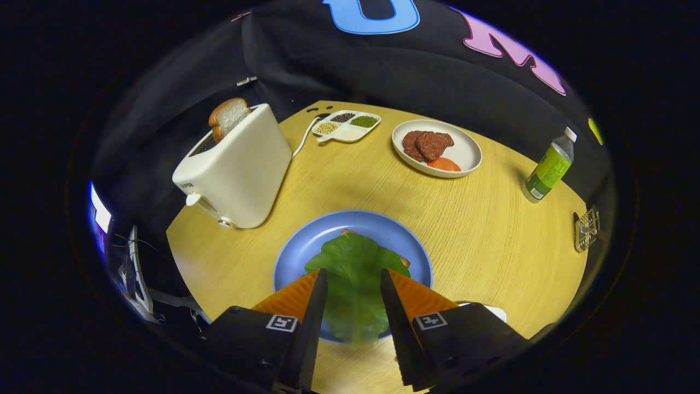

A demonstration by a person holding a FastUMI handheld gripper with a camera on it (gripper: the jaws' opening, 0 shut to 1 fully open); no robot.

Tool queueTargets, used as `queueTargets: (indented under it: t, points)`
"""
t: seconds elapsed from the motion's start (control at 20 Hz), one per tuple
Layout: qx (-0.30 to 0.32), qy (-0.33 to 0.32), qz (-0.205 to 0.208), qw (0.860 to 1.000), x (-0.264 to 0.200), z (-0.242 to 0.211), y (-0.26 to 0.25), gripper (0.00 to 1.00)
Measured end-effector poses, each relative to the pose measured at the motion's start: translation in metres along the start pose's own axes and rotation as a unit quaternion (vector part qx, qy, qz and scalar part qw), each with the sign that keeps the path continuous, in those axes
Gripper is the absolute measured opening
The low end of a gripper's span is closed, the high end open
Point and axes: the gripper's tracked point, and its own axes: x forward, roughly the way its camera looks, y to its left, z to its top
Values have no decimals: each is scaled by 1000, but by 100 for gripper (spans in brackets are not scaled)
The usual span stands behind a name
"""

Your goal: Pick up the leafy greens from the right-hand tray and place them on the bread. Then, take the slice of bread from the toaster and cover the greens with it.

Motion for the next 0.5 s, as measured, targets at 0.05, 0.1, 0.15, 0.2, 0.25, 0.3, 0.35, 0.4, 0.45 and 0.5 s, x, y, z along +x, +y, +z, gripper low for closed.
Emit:
queueTargets:
  t: [0.05, 0.1, 0.15, 0.2, 0.25, 0.3, 0.35, 0.4, 0.45, 0.5]
  points:
    - [-1, -12, 2, 1000, -7, 6, 2, 64]
    - [-1, -25, 5, 1000, -14, 13, 6, 65]
    - [-1, -38, 11, 999, -22, 20, 10, 66]
    - [-1, -51, 16, 999, -29, 28, 15, 68]
    - [-1, -65, 22, 998, -37, 38, 21, 74]
    - [-2, -75, 28, 997, -42, 47, 26, 75]
    - [-3, -85, 33, 996, -49, 57, 33, 78]
    - [-4, -99, 37, 994, -54, 70, 41, 83]
    - [-6, -111, 40, 993, -59, 82, 48, 88]
    - [-8, -125, 44, 991, -62, 95, 58, 89]
